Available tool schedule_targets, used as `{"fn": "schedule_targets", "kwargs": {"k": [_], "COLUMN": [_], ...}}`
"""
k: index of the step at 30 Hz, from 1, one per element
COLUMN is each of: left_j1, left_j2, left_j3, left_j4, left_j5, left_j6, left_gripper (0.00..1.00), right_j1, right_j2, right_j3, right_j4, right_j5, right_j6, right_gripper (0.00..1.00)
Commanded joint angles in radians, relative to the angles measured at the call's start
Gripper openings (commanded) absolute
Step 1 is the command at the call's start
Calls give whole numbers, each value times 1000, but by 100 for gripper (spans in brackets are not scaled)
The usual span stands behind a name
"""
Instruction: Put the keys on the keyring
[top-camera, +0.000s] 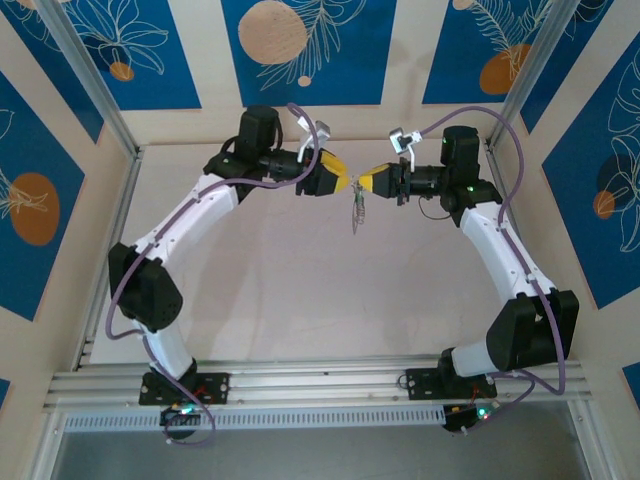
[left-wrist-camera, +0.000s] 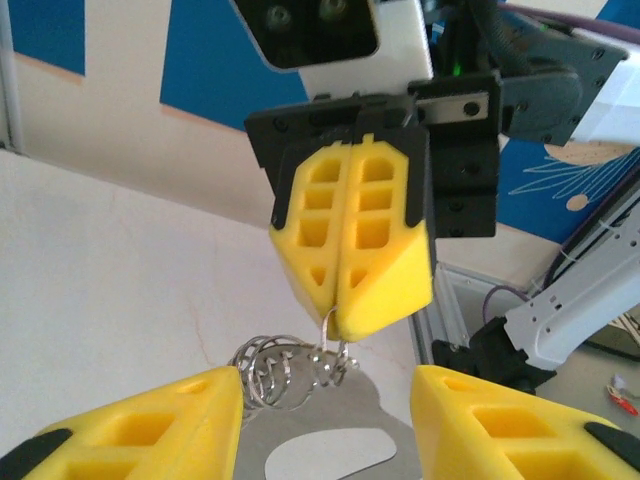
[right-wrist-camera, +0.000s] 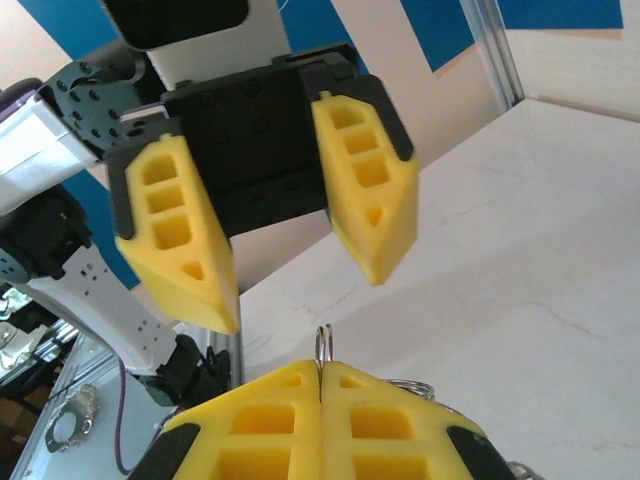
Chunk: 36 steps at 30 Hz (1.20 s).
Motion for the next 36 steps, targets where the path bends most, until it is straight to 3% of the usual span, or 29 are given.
{"fn": "schedule_targets", "kwargs": {"k": [1,18,28,36], "left_j1": [11,6,0,-7], "left_j2": [18,56,64,64], "left_j3": [51,72,72,71], "left_j4": [-84,-46,-20,-50], "left_j5": [57,92,113,137], "left_j6": [59,18,-6,11], "left_gripper": [47,42,17,4], "right_j1": [9,47,52,51], "right_j2": [14,24,24,24], "right_j3": [48,60,58,56], "right_j4": [-61,-69,-69,-58], "right_j5": [-55,-55,-50,-43], "right_j6": [-47,-59,-62,-53], "right_gripper": [0,0,0,0]}}
